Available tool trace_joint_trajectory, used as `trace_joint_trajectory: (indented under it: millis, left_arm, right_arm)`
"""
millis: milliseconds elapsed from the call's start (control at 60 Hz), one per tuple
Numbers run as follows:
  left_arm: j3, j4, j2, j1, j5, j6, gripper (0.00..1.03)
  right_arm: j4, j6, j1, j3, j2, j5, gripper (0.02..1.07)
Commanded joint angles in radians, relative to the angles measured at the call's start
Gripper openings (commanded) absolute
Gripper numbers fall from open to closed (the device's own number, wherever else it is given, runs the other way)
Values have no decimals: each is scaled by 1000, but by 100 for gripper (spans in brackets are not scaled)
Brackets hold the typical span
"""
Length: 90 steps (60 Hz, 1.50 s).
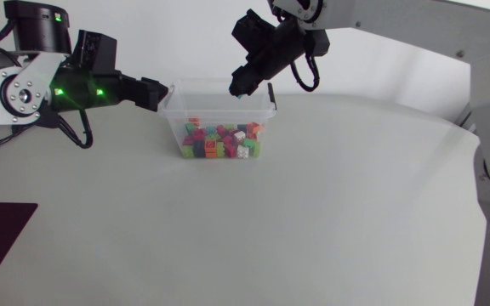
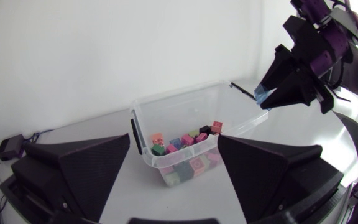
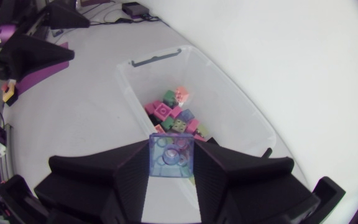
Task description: Place the duplo bricks in the container
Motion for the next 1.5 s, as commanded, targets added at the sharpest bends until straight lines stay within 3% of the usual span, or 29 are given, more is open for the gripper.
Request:
trace_joint_trajectory:
  millis: [0,517,900,1200,1233,1283,1350,1383,1483]
  left_arm:
    - [-54,9,-49,0,-13,-3,98]
    - [-145,5,-116,-1,-16,17,98]
    - [-151,3,-120,3,-16,18,98]
    - [-148,-6,-135,5,-16,21,98]
    - [-149,-6,-138,5,-16,21,98]
    - [-151,-6,-141,5,-16,21,98]
    - [-157,-6,-147,5,-16,21,98]
    - [-159,-6,-147,5,-16,21,98]
    - [-169,-4,-153,5,-16,20,98]
  right_arm:
    - [9,43,-12,83,62,0,22]
    - [6,104,-38,327,222,0,22]
    - [118,161,-52,337,257,8,22]
    - [129,180,-44,384,289,51,23]
    - [129,184,-46,383,289,52,28]
    - [130,184,-46,381,294,58,48]
    - [143,186,-47,366,294,69,90]
    - [153,186,-46,352,289,75,104]
    - [244,186,-38,258,248,110,103]
